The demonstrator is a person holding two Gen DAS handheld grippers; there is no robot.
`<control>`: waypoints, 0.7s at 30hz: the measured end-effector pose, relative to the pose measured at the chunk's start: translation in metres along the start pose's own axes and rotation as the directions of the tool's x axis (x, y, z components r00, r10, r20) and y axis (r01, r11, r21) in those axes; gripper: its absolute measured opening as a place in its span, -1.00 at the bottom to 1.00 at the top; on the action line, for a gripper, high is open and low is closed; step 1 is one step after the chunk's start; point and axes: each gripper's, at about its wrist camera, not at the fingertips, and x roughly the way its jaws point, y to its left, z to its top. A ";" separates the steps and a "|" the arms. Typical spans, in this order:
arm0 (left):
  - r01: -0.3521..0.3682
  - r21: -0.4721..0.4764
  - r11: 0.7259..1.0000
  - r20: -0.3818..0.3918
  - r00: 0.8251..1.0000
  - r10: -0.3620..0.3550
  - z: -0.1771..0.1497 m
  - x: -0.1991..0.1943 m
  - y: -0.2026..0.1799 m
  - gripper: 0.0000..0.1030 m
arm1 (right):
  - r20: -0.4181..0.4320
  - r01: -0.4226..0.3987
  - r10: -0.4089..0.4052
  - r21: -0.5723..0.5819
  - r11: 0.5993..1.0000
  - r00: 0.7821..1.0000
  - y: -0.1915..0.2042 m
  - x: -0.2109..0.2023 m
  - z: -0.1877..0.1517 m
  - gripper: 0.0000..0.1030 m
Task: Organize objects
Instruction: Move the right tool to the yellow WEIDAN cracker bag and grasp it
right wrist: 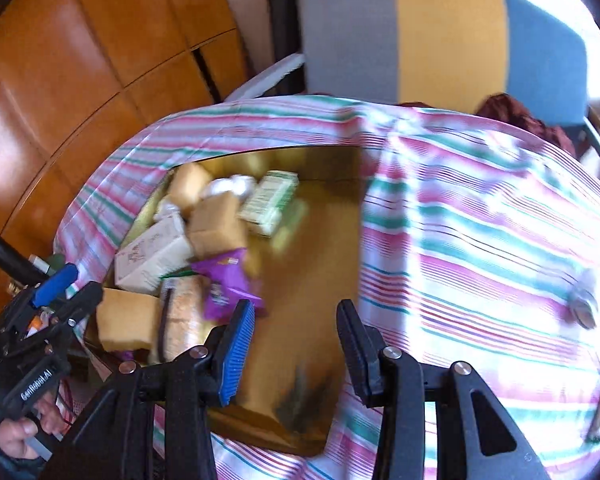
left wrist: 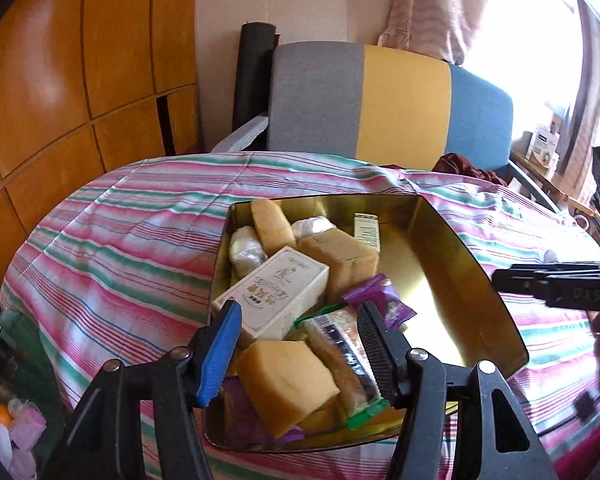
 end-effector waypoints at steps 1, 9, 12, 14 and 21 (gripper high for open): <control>0.003 0.007 1.000 0.001 1.000 -0.003 0.000 -0.001 -0.003 0.19 | 0.004 0.016 -0.016 0.018 1.000 1.000 -0.010 -0.005 -0.002 -0.16; 0.046 0.086 0.995 0.006 0.999 -0.047 0.006 -0.004 -0.035 0.24 | 0.020 0.156 -0.164 0.204 0.966 0.986 -0.110 -0.045 -0.022 -0.16; 0.065 0.120 0.991 0.005 0.998 -0.066 0.009 -0.002 -0.052 0.25 | 0.017 0.212 -0.227 0.296 0.931 0.974 -0.150 -0.061 -0.031 -0.13; 0.080 0.142 0.987 0.001 0.997 -0.081 0.011 -0.001 -0.063 0.25 | 0.015 0.237 -0.260 0.361 0.902 0.965 -0.176 -0.072 -0.038 -0.12; 0.152 0.213 0.965 -0.013 0.988 -0.153 0.018 0.003 -0.101 0.25 | -0.088 0.385 -0.404 0.541 0.748 0.910 -0.263 -0.100 -0.062 0.01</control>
